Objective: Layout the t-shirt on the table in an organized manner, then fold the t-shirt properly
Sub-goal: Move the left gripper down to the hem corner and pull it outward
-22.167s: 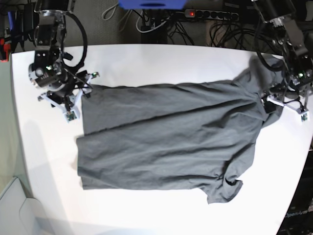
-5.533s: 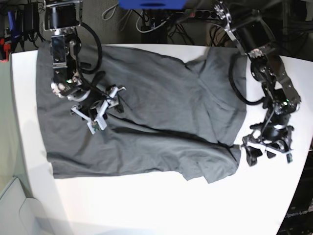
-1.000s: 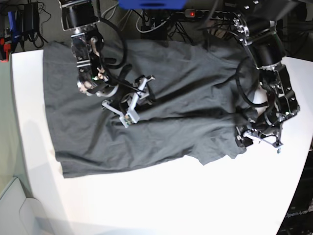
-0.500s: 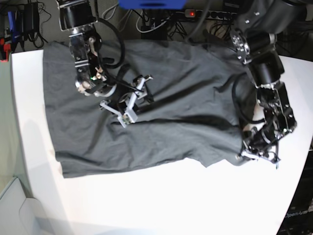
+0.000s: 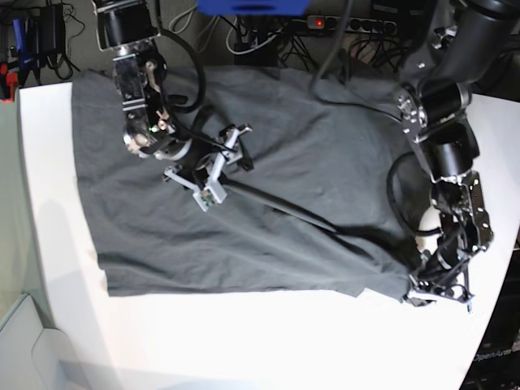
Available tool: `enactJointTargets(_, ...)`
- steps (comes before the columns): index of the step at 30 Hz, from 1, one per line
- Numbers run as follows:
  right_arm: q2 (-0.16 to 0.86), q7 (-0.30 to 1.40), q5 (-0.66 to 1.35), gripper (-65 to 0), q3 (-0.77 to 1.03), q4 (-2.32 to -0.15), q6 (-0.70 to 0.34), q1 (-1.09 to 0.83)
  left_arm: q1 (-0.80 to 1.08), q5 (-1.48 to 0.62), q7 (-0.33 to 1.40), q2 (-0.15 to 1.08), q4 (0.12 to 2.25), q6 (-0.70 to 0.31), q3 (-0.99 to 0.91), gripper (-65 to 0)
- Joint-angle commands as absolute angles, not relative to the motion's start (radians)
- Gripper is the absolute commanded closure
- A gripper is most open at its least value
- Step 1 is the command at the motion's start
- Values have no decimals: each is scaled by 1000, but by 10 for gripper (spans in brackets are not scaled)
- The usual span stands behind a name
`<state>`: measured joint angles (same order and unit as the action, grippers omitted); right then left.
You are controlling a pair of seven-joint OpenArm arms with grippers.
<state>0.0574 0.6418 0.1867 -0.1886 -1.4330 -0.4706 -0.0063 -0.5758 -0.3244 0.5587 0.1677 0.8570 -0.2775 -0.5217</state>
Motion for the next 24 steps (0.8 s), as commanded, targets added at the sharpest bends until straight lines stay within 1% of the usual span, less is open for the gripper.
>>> enactJointTargets(1, 68, 654, 183, -332, -186, -1440, -463, -1, -613, -340, 510, 180, 875, -285, -522, -49)
enactJointTargets(3, 71, 654, 183, -332, -186, -1442, -463, -1, -611, -340, 501, 183, 875, -285, -522, -66)
enactJointTargets(7, 71, 654, 183, -332, -186, -1442, -463, -1, -621, -341, 496, 189, 878, -285, -522, -140)
enactJointTargets(11, 70, 654, 183, -332, -186, -1442, -463, -1, -653, -338, 503, 189, 892, -285, -522, -252)
enactJointTargets(13, 68, 654, 183, -332, -186, -1442, -463, -8, -670, -337, 496, 185, 891, -283, -522, -291)
enactJointTargets(17, 68, 654, 183, -332, -186, -1443, -463, -15, -702, -337, 495, 179, 891, -283, -522, -294)
enactJointTargets(20, 68, 654, 183, -332, -186, -1448, -463, -15, -713, -346, 529, 179, 914, -283, -522, -296)
enactJointTargets(22, 67, 654, 183, -332, -186, -1454, -463, -15, -707, -348, 593, 182, 969, -285, -522, -297)
enactJointTargets(24, 64, 656, 185, -332, -188, -1478, -463, -18, -653, -348, 688, 183, 1059, -285, -530, -297)
